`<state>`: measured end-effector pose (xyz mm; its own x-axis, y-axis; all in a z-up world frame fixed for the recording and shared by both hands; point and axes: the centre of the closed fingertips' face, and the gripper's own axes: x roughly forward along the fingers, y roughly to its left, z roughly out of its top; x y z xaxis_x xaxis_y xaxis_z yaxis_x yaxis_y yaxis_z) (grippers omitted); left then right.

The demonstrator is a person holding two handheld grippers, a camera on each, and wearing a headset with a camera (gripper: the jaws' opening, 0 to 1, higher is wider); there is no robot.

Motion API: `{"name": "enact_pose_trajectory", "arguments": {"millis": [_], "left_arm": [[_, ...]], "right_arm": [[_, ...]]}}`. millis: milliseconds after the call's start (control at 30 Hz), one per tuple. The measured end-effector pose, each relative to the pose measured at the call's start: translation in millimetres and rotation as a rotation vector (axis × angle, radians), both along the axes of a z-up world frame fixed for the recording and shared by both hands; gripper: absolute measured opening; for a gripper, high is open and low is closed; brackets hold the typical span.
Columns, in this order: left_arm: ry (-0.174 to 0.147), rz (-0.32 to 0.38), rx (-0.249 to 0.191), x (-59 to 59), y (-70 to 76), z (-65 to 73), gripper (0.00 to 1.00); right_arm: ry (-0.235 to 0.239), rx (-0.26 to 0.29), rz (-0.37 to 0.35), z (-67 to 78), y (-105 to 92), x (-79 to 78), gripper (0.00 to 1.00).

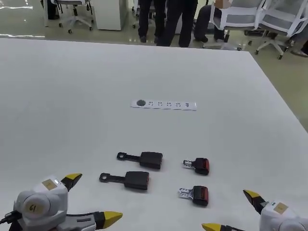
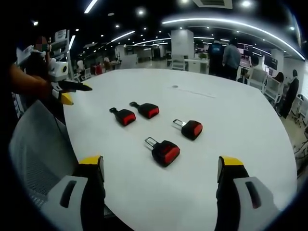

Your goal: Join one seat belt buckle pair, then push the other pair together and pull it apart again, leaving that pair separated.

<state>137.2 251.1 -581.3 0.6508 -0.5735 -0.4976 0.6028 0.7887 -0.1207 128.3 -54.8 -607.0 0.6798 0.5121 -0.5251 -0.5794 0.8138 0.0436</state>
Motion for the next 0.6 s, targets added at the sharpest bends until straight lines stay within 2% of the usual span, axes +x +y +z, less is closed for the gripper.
{"name": "enact_pose_trajectory", "arguments": {"millis": [300, 600], "left_arm": [[0.008, -0.010, 0.020, 0.1, -0.5, -2.4, 1.00], [0.012, -0.030, 0.037, 9.0, -5.4, -5.8, 1.00]], "right_arm": [[0.011, -0.015, 0.020, -4.2, 3.2, 2.5, 0.98], [0.027, -0.023, 0.056, -5.9, 10.6, 9.7, 0.97]]}}
